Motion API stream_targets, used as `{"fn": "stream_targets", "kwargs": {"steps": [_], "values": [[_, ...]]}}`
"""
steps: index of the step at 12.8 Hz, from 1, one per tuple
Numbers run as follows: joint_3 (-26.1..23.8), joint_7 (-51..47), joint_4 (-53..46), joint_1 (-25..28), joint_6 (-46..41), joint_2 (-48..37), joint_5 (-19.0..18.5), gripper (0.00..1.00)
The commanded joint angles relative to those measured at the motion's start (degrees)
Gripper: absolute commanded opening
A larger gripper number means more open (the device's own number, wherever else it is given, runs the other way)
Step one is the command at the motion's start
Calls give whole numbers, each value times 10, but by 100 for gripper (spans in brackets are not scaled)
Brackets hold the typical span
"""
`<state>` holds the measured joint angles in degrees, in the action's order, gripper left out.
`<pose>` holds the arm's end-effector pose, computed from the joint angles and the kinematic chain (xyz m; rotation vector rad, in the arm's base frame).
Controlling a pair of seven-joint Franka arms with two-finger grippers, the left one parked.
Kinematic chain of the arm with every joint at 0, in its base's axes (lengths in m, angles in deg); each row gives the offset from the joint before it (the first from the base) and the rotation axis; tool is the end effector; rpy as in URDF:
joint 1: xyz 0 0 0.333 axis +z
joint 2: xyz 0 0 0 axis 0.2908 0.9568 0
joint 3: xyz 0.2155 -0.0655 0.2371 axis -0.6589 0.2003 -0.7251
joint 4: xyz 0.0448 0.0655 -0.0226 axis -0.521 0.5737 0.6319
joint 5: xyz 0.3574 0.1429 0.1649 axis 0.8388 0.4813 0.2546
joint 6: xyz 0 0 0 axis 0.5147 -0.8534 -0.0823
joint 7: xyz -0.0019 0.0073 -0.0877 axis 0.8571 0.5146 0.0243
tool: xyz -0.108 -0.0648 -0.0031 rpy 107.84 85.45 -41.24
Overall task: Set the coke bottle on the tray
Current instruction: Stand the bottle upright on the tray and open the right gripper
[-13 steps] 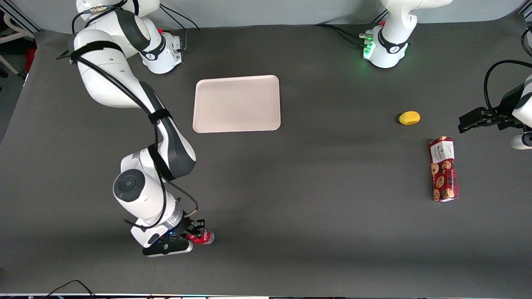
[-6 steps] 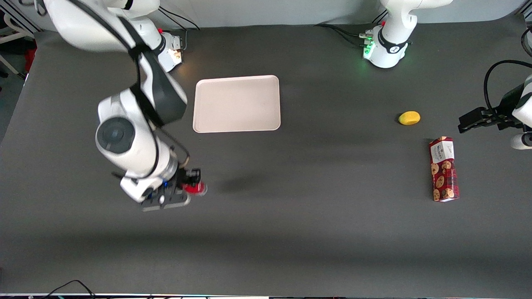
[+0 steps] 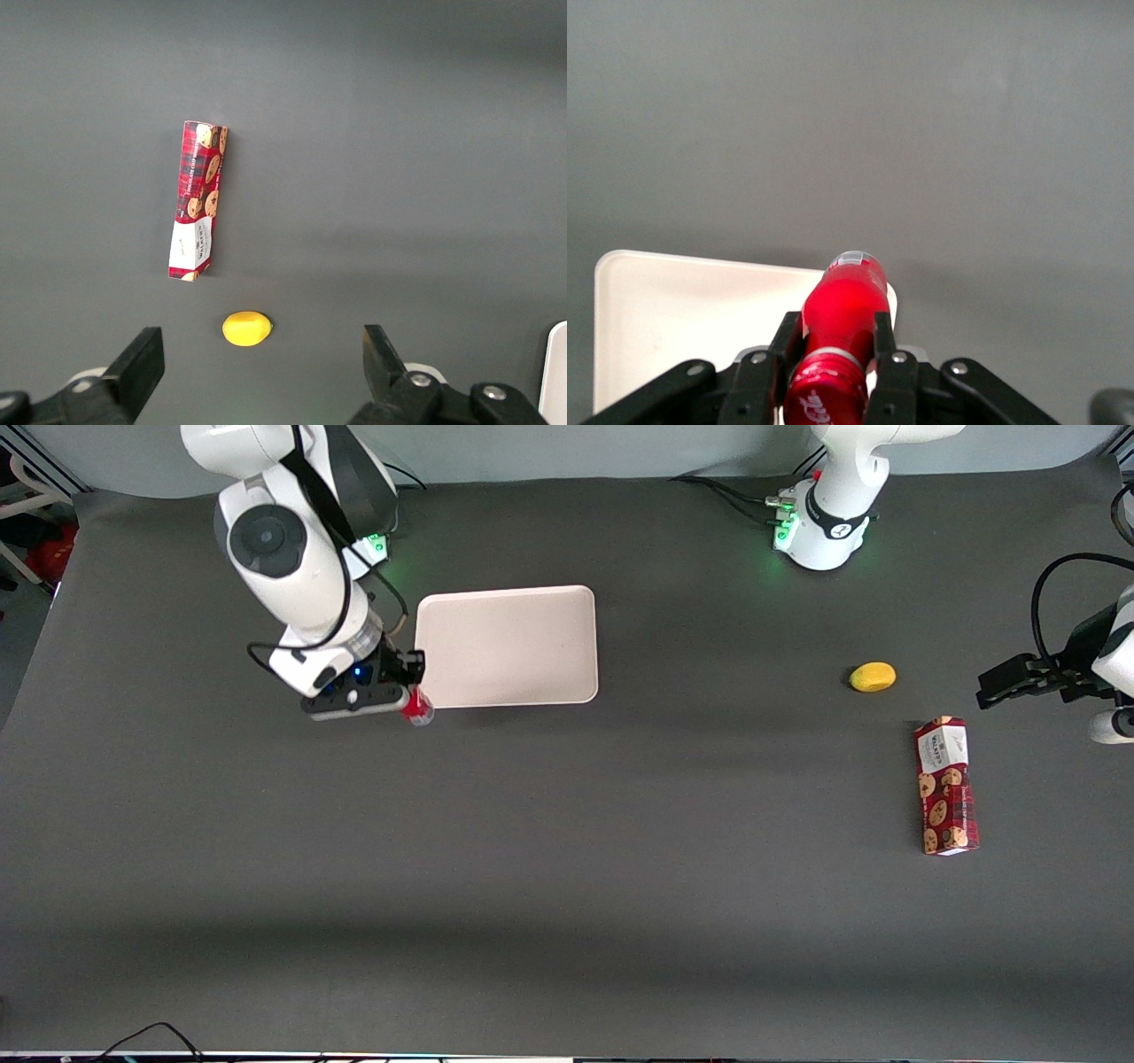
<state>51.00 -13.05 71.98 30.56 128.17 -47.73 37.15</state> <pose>0.4707 0.2667 0.4138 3.1103 0.1770 -0.0806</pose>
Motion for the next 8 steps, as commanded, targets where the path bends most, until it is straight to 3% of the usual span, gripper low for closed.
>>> {"fn": "stream_targets", "kwargs": {"steps": [1, 7, 8], "values": [[-30, -11, 169, -2, 90, -112, 53, 0], [-54, -12, 279, -1, 164, -123, 67, 0], [-54, -11, 289, 0, 181, -121, 85, 0]]}}
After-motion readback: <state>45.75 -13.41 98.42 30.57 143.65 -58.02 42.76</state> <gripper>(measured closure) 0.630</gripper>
